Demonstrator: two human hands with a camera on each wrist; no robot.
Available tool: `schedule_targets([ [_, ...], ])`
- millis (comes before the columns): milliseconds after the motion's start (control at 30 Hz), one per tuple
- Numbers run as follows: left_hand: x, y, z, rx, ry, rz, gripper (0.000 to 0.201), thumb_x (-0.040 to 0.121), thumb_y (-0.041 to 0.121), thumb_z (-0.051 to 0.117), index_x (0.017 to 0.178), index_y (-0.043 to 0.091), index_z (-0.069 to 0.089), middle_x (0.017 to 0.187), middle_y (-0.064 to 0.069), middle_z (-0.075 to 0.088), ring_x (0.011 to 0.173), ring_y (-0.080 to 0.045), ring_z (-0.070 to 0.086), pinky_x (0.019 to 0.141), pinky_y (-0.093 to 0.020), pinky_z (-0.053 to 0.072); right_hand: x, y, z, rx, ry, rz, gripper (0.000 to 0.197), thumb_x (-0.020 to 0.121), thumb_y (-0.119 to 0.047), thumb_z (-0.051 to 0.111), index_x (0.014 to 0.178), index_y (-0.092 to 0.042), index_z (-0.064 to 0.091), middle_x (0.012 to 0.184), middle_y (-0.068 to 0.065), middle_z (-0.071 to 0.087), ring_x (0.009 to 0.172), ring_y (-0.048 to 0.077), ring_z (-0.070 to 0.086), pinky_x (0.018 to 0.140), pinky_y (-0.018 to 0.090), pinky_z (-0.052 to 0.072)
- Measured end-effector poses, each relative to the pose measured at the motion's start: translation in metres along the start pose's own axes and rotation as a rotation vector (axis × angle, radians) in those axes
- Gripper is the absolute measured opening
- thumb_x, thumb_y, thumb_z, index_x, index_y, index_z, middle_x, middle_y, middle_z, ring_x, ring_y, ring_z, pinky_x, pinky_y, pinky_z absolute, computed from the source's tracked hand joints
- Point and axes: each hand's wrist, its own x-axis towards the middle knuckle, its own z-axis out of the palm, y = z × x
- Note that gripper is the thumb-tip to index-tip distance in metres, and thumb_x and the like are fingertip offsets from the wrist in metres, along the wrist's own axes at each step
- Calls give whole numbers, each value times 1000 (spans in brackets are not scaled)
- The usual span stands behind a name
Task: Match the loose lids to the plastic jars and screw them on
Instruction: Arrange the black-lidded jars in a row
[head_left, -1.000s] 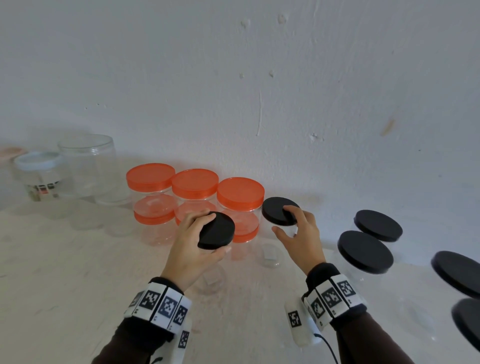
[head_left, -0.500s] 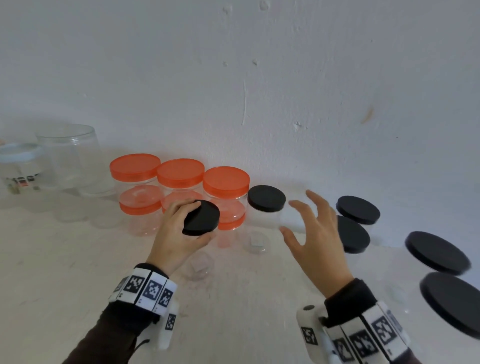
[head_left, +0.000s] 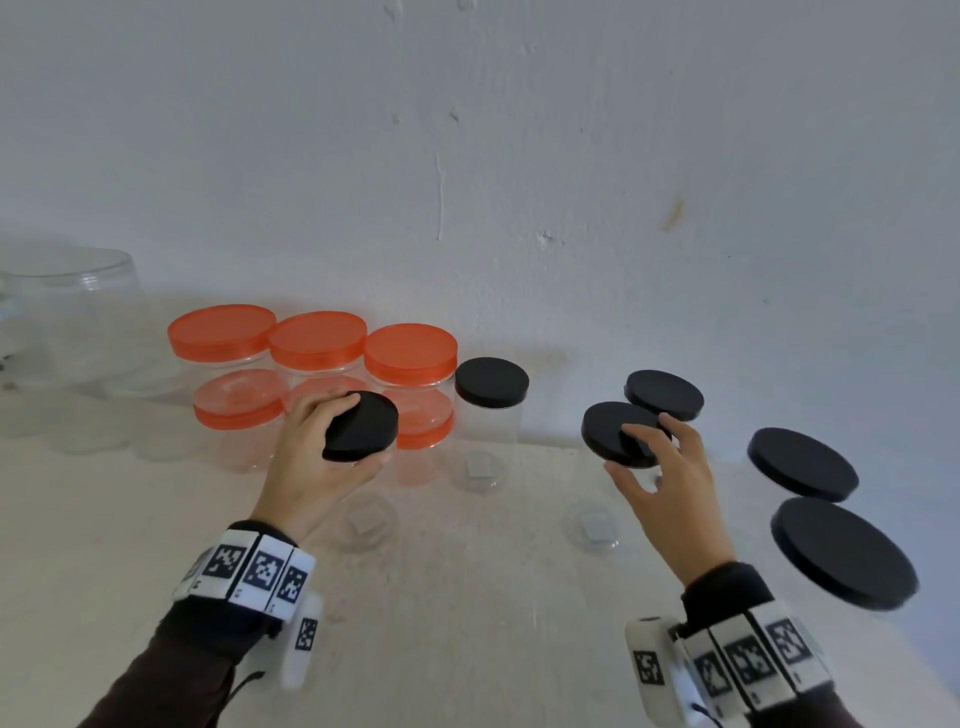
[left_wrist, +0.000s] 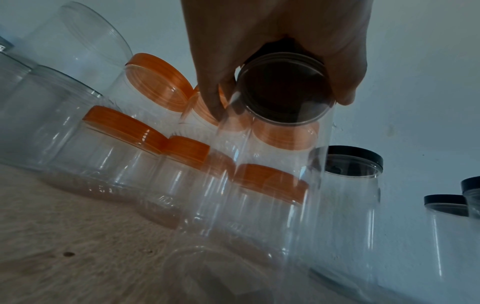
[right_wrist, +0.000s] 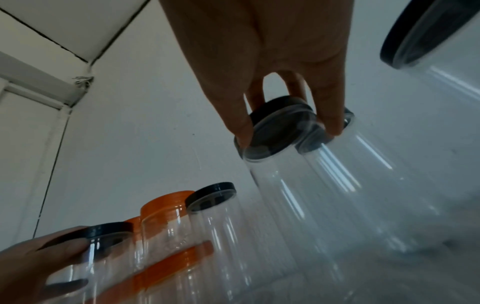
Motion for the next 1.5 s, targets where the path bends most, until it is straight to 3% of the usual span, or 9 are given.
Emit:
schedule_targets([
  [233, 1, -2, 1, -13, 2, -20, 65, 67, 22, 82, 125, 16, 53, 123, 6, 42, 118, -14, 43, 95, -25, 36, 19, -7, 30, 16, -54, -72, 40, 85, -22, 65, 123, -15, 55, 144, 7, 30, 127, 25, 39, 104, 42, 40],
  [300, 0, -2, 1, -26, -3, -20, 72, 62, 38, 80, 124, 16, 53, 123, 7, 42, 117, -13, 43, 96, -26, 37, 27, -8, 36, -11, -69, -76, 41, 87, -23, 63, 126, -15, 53, 147, 9, 28, 131, 26, 34, 108, 36, 34],
  [400, 0, -1, 0, -52, 0, -19, 82, 54, 57, 65, 124, 17, 53, 123, 7, 43, 117, -11, 43, 93, -20, 36, 38, -11, 43, -27, -77, -79, 40, 88, -22, 61, 126, -13, 53, 147, 10, 26, 133, 27, 32, 103, 25, 25],
  [600, 1, -2, 2, -59, 3, -6, 83, 53, 60, 63, 123, 18, 53, 122, 7, 42, 117, -11, 43, 87, -10, 34, 54, -14, 52, -34, -77, -59, 38, 89, -21, 60, 125, -11, 53, 147, 12, 26, 132, 29, 32, 105, 30, 28],
  [967, 2, -2, 3, -61, 4, -8, 81, 53, 60, 63, 123, 20, 53, 122, 9, 42, 117, -9, 43, 87, -9, 33, 64, -17, 57, -48, -68, -62, 37, 89, -20, 61, 124, -9, 54, 145, 15, 28, 131, 31, 33, 104, 31, 30],
  [1133, 2, -3, 4, -66, 7, -1, 78, 55, 56, 66, 123, 21, 52, 122, 9, 42, 117, -9, 42, 87, -9, 33, 62, -17, 53, -50, -84, -60, 38, 88, -22, 61, 124, -10, 54, 145, 13, 28, 130, 30, 34, 105, 32, 30],
  [1300, 2, -4, 5, -45, 14, 7, 69, 60, 40, 71, 123, 17, 53, 123, 6, 43, 117, -12, 44, 87, -11, 34, 60, -19, 50, -48, -84, -65, 41, 89, -22, 61, 127, -11, 53, 145, 14, 28, 131, 30, 33, 106, 32, 30],
  [1400, 2, -3, 3, -49, 9, 0, 73, 58, 46, 71, 123, 18, 53, 123, 7, 42, 117, -11, 43, 89, -15, 36, 61, -22, 45, -158, -145, -78, 47, 92, -28, 55, 136, -16, 44, 149, 12, 22, 135, 28, 26, 106, 35, 32],
  [1500, 1, -3, 2, -48, 4, -7, 77, 56, 53, 68, 123, 20, 52, 121, 8, 42, 115, -9, 43, 91, -17, 38, 59, -25, 35, -348, -177, -131, 51, 92, -37, 52, 139, -21, 40, 150, 9, 19, 133, 27, 27, 97, 39, 42],
])
